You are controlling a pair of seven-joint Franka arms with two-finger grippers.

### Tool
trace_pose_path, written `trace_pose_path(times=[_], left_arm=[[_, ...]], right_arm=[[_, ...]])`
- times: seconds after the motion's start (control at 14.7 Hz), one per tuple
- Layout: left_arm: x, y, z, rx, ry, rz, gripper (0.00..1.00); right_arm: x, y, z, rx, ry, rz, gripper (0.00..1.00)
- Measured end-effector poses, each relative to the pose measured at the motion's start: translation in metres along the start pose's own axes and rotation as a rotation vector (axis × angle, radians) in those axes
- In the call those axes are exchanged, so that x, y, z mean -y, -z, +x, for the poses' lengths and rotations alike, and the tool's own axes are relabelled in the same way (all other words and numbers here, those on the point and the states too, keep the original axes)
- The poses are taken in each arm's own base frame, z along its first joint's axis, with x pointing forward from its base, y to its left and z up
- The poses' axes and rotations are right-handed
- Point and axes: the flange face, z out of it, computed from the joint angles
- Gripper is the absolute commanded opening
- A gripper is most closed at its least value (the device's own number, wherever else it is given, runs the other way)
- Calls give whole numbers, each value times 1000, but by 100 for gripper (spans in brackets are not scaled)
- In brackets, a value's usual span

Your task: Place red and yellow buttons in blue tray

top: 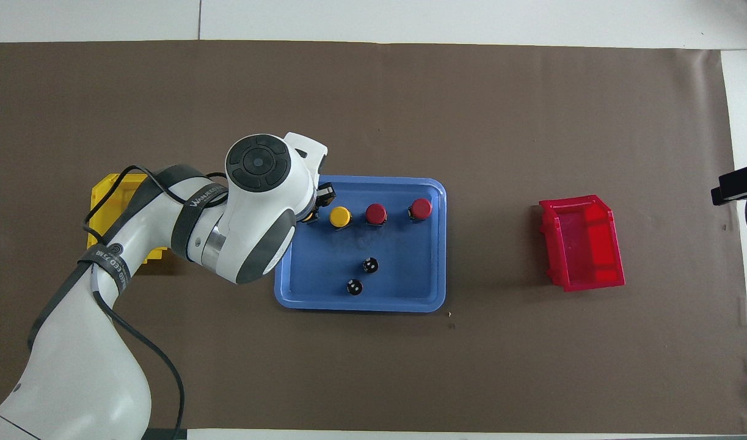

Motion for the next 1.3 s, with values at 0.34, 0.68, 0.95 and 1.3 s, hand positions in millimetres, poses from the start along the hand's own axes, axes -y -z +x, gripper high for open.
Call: trace_pose_path(times=[0.34,0.68,0.95,1.3], left_arm=[[1,-2,1,-3,-3,8,69],[2,-2,3,-4,0,10,87],[4,36,12,0,8,23,100],[60,125,44,20,-157,47,100]], right_arm=[[0,0,0,0,0,0,100],[1,0,0,0,1,0,100],[1,0,0,-1,1,0,100],[1,1,0,-1,1,0,100]])
